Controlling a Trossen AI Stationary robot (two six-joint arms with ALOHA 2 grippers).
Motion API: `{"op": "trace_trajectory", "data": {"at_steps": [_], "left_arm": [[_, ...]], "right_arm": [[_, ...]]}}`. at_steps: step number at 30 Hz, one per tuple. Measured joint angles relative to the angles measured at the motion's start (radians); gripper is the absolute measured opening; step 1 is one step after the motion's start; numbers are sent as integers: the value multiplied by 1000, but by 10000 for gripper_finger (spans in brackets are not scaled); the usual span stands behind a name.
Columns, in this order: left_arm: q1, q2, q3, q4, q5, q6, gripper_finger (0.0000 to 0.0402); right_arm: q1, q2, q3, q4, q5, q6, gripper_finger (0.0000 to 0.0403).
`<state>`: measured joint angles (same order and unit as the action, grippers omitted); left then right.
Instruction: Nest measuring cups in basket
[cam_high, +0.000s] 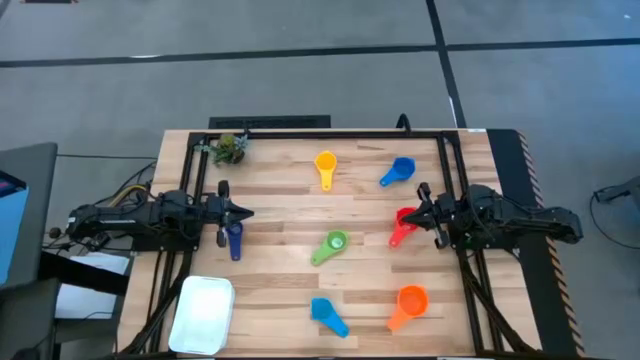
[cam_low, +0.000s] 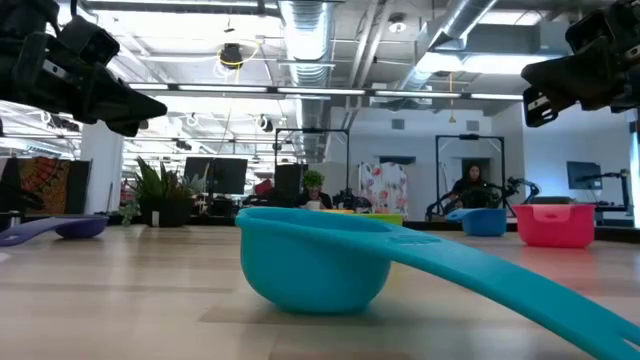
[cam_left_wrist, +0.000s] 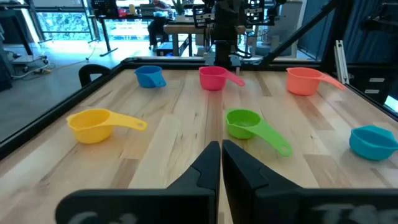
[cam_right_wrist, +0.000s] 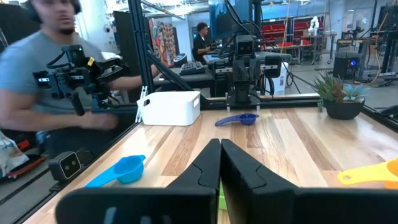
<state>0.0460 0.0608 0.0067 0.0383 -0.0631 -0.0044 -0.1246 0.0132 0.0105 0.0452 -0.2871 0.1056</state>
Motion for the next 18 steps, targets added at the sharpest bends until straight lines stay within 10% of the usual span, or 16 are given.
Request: {"op": "trace_trajectory", "data": {"at_steps": [18], "left_arm": [[0, 0, 0, 0, 0, 0, 6]], "right_arm": [[0, 0, 0, 0, 0, 0, 37]]}}
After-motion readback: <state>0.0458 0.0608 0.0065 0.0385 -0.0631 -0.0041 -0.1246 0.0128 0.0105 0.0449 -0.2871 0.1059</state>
